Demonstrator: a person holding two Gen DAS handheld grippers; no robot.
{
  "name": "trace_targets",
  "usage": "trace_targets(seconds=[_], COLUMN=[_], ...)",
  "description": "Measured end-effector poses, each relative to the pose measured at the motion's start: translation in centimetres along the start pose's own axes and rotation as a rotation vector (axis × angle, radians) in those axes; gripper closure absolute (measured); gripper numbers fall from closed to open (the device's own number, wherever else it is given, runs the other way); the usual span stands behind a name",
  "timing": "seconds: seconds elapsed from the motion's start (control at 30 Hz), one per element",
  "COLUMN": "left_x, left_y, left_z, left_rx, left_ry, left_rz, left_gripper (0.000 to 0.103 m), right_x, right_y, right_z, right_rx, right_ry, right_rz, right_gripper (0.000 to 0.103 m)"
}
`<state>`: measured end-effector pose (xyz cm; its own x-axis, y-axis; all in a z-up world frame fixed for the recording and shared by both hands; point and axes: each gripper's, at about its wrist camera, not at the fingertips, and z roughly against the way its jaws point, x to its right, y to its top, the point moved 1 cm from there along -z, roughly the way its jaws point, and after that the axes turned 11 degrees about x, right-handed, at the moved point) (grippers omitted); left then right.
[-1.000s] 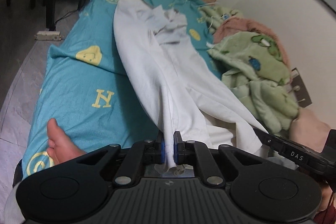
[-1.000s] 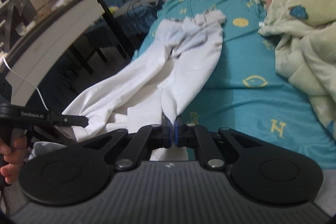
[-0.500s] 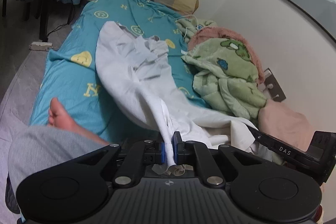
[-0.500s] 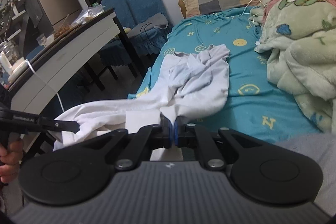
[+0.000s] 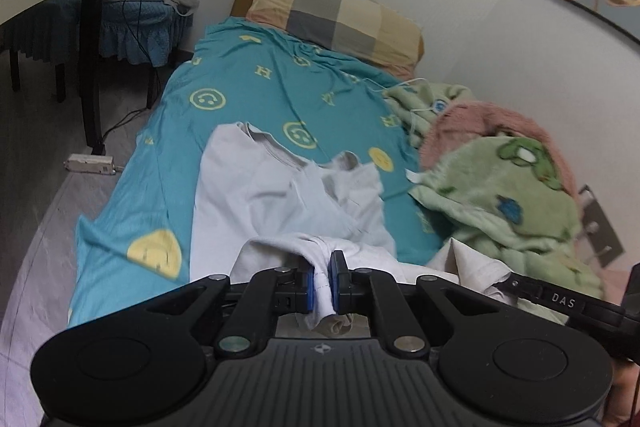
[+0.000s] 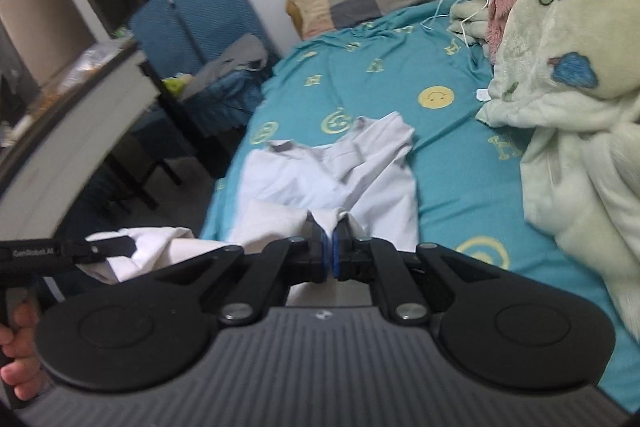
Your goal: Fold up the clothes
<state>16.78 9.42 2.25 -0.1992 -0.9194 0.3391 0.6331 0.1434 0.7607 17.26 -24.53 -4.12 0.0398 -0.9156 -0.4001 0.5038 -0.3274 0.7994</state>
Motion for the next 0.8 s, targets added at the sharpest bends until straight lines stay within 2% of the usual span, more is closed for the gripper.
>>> trace_targets(seconds=[0.13, 0.33, 0.47, 0.6, 0.67, 0.7, 0.77, 0.8], left_x=[-1.9, -4.5, -4.9, -4.2, -3.8, -3.7, -3.2, -2.9], left_y=[-0.6, -4.0, -5.2, -5.2, -5.2, -5.1, -5.2, -5.3], left_z=[-7.0, -15.1, -17.1, -16.4, -15.3, -14.6, -12.8, -11.9], left_rx=[-0.009, -0.088, -0.113, -0.09, -0.075, -0.066, -0.042, -0.033], left_ry=[0.056, 0.122, 0.14, 0.147, 0.157, 0.165, 0.169, 0.165], left_rz=[-0.018, -0.064, -0.072, -0.098, -0.098, -0.097, -0.096, -0.094], left_gripper=[0.094, 0.093, 0.092, 0.088, 0.073, 0.057, 0.045, 0.041], right_x=[1.5, 3.4, 3.7, 3.7, 3.7, 3.8, 3.8, 3.9], right_y=[-0.8, -3.6, -4.6, -4.6, -4.4, -4.3, -4.1, -4.1], right_z=[-6.0, -12.7, -13.8, -13.5, -12.8, -12.4, -11.3, -10.7], right_rx=[-0.017, -0.101, -0.129, -0.12, -0.109, -0.105, -0.1, -0.094], right_ry=[-0.025, -0.083, -0.099, -0.103, -0.101, -0.101, -0.107, -0.11], right_rz=[0.043, 0.111, 0.129, 0.118, 0.092, 0.076, 0.049, 0.036], right_gripper=[0.097, 0.097, 0.097, 0.095, 0.094, 0.093, 0.091, 0.084])
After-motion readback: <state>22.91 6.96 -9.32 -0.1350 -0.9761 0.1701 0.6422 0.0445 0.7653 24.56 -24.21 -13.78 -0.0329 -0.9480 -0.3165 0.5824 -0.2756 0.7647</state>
